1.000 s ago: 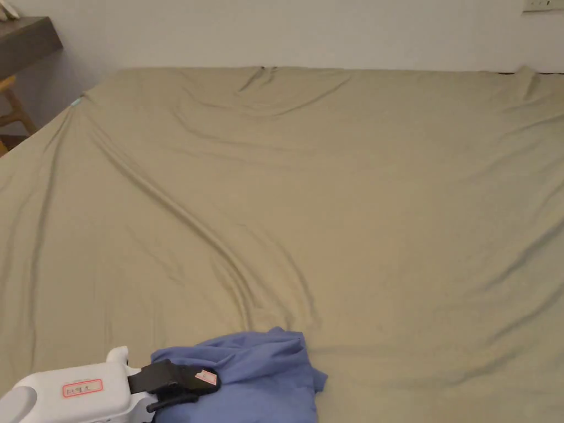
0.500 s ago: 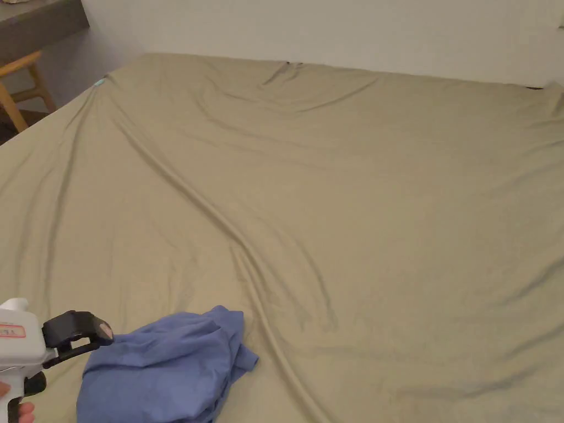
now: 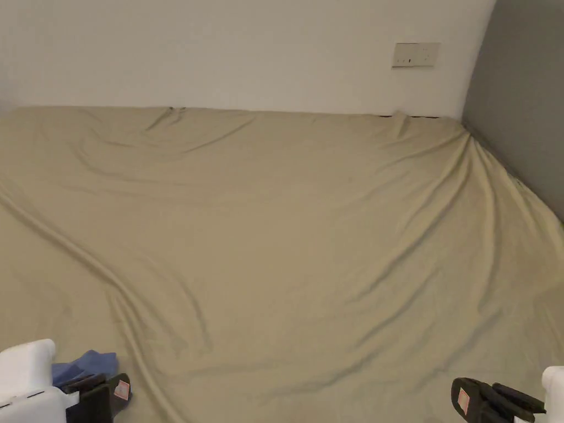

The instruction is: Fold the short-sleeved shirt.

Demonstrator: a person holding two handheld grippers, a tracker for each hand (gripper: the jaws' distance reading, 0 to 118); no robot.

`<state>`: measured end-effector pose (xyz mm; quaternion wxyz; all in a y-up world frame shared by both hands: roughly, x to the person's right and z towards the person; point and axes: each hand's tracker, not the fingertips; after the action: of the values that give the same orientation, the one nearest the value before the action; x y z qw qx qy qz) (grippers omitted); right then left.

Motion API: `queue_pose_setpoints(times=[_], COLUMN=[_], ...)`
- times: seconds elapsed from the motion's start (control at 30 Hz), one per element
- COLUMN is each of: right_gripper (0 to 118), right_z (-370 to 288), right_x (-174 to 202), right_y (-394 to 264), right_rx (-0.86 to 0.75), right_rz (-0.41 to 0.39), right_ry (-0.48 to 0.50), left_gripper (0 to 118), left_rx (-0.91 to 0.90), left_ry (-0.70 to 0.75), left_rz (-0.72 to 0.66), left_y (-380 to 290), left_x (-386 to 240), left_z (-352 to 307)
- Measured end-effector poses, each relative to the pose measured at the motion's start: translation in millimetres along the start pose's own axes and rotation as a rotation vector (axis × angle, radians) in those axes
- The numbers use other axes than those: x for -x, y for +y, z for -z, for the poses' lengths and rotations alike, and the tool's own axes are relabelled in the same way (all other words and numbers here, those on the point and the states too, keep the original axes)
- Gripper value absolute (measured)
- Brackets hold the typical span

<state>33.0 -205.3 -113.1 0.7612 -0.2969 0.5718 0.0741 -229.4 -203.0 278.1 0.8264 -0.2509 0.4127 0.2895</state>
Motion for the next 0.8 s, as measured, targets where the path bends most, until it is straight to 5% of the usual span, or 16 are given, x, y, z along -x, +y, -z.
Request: queue_pose_setpoints(times=[0.2,0.4,0.53,0.8], right_gripper=[7,7,7,7], right_z=[-41.6,-82.9,-93.9,-65.4], right_x=[-9.6,3.8,18.7,26.5], right_y=[21.2,46.3,53.5,41.5], right_rx=[-0.238,-0.591,-0.758,-0.745], right_rz=[-0.078,-0.22,-0.284,-0.304], right_ry=[-0.175,-0.33,-0.395,-0.416], left_gripper=[3,2,2,2], left_rx=[-0.248,-0.642,-0.85,-0.884], left_ry=[-0.014,0.21,0.23,0.306], left_rz=[0.149,0.317,0.303,0.309], left_y=[5.6,13.2,10.0,-5.5], left_x=[-104.1,-176.6,-200.3,-189.1], left_z=[1.5,-34.4,-65.3,-57.9])
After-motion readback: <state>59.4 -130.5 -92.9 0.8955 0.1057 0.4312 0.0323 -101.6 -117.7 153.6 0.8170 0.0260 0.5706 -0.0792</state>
